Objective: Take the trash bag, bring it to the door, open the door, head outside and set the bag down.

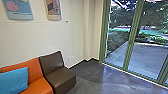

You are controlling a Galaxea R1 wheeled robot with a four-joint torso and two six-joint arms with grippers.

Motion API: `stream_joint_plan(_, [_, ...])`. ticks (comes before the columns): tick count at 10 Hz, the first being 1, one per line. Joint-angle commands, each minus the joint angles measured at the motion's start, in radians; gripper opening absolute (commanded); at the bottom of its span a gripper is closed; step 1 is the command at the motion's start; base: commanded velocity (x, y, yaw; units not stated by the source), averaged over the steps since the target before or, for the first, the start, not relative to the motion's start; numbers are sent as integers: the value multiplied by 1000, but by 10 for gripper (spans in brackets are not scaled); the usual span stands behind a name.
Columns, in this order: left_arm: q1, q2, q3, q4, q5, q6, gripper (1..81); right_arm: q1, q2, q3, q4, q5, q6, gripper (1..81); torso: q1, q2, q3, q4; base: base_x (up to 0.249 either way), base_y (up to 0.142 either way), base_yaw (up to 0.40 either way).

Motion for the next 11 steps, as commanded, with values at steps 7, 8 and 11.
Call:
stream_joint_plan(7, [-53, 5, 4, 4, 82, 6, 10, 50, -1, -3, 1, -77, -4, 811, 0, 0, 0, 0, 0, 0, -327])
stream_joint_plan(8, [-53, 5, 4, 4, 82, 7, 10, 50, -1, -3, 1, -77, -6, 811, 0, 0, 0, 0, 0, 0, -332])
stream_joint_plan(11, [-53, 5, 4, 2, 82, 6, 10, 50, 3, -3, -5, -77, -6, 811, 0, 0, 0, 0, 0, 0, -334])
